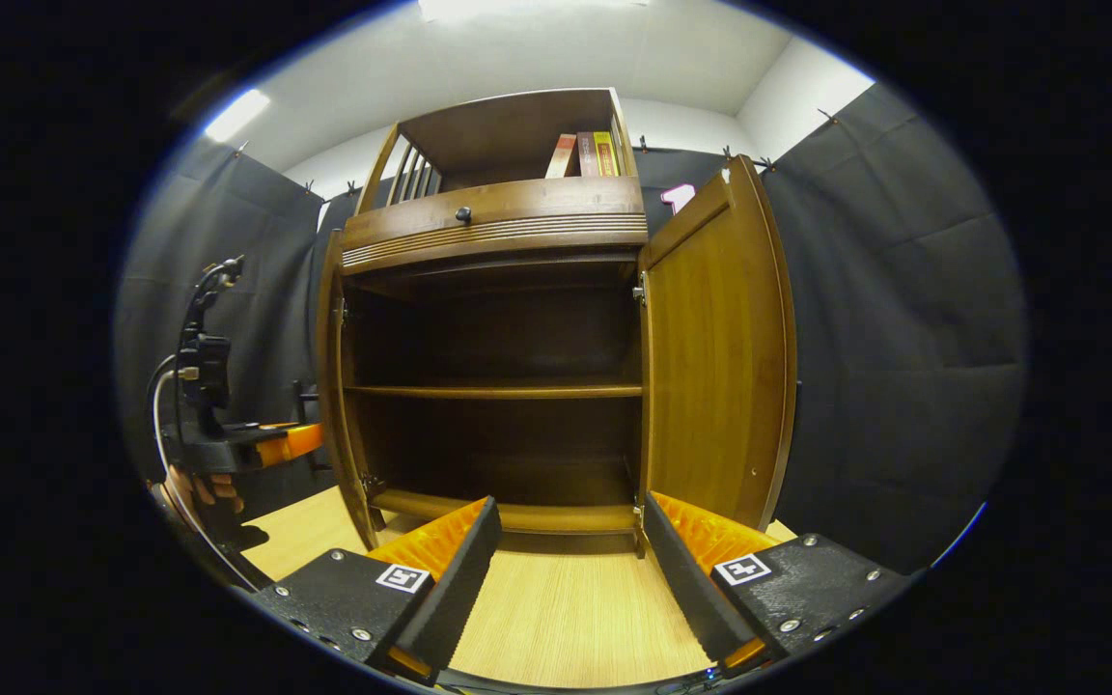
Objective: Open the right door of the double-door shoe cabinet with the right hand, and open the left door with the left hand.
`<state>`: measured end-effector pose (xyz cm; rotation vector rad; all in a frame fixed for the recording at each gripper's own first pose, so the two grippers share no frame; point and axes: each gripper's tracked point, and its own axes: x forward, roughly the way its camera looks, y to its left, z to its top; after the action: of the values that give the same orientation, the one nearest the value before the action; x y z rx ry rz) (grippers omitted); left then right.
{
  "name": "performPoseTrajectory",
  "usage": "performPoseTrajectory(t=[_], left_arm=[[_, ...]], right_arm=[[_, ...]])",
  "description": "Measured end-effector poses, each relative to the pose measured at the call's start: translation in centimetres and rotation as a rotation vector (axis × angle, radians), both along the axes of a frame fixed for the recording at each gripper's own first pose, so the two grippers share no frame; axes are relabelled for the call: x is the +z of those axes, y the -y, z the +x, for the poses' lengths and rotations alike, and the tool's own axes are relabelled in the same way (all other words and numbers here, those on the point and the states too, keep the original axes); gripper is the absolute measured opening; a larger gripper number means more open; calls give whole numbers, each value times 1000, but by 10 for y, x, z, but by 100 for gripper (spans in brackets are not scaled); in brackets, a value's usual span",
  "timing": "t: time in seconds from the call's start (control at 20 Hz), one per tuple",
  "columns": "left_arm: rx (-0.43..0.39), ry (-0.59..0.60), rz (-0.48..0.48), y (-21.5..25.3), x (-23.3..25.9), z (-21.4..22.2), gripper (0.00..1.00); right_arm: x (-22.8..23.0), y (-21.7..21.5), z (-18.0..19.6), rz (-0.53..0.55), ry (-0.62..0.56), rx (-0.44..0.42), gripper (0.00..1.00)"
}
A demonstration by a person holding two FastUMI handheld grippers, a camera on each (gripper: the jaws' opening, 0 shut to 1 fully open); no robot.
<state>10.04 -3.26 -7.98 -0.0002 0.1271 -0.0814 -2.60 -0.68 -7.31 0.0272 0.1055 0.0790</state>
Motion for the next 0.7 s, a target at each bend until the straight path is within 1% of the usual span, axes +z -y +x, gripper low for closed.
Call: performPoseTrajectory(t=[0.15, 0.25, 0.35, 0.5, 0.7], left_arm=[[-9, 0, -15, -22, 2, -9, 23], [-21, 8, 3, -32, 3, -11, 23], [-49, 7, -4, -38, 5, -12, 23], [-89, 8, -12, -42, 4, -14, 23], [-102, 31, -18, -66, 4, -22, 23]], right_arm=[[4, -4, 1, -27, 16, -13, 92], [6, -10, 2, -44, 19, -14, 92], [9, -17, 3, -56, 22, -21, 92], [11, -30, 0, -56, 31, -35, 92], [12, -47, -5, -59, 41, -63, 92]])
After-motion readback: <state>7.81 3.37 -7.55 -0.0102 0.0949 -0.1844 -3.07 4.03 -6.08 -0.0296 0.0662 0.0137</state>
